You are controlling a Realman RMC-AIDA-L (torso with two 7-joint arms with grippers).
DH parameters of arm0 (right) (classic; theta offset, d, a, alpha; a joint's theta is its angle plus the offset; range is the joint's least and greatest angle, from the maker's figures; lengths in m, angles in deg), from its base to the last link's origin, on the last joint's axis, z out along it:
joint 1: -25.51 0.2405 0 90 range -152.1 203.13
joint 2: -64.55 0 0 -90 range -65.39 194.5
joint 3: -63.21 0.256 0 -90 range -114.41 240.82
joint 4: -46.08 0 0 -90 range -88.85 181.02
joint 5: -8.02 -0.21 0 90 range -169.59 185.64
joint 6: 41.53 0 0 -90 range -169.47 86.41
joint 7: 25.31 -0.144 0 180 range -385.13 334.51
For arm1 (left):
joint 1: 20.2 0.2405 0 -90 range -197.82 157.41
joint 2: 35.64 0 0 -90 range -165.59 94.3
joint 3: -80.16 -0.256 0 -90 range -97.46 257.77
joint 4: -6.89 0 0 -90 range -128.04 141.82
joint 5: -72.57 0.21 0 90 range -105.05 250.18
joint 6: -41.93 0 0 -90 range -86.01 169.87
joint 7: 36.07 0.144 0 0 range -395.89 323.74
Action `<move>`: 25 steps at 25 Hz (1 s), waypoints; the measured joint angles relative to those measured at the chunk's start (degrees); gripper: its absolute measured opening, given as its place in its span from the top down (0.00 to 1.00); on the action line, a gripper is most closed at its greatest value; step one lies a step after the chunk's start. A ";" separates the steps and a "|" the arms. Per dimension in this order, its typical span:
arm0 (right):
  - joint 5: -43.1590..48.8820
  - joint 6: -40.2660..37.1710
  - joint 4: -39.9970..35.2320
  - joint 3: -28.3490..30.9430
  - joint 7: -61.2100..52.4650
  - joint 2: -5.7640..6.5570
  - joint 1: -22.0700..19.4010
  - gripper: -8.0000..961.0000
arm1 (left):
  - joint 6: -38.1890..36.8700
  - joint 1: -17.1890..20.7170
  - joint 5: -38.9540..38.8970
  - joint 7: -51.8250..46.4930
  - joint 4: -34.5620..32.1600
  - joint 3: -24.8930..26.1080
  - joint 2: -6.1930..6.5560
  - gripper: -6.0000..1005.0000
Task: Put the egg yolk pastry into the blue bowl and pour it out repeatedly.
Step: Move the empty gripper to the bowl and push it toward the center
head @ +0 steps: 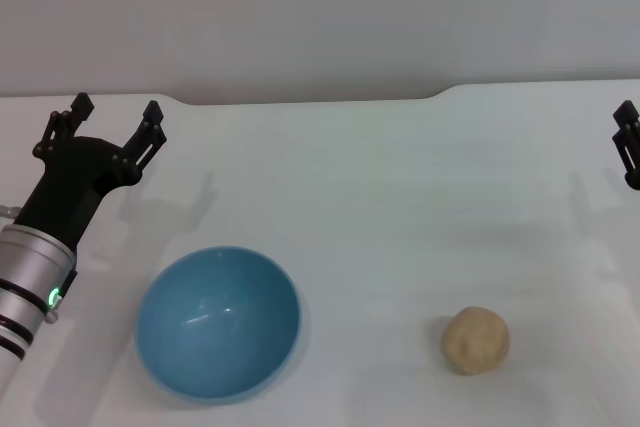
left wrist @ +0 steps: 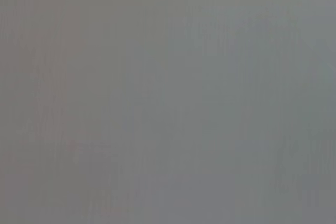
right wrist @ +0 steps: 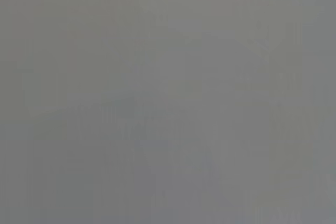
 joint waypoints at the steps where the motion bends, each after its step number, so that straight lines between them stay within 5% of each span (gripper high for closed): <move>1: 0.00 0.00 0.00 0.00 -0.01 0.00 0.00 0.51 | 0.00 0.02 0.00 -0.02 0.00 0.00 0.00 0.14; 18: 0.00 0.00 0.05 0.00 -0.06 -0.18 0.00 0.51 | 0.53 0.04 -0.09 -4.09 -0.03 2.52 1.09 0.14; 25: 0.00 0.04 0.26 0.00 -0.06 -0.18 0.00 0.51 | 1.19 -3.27 4.67 -15.49 -0.56 5.55 5.83 0.14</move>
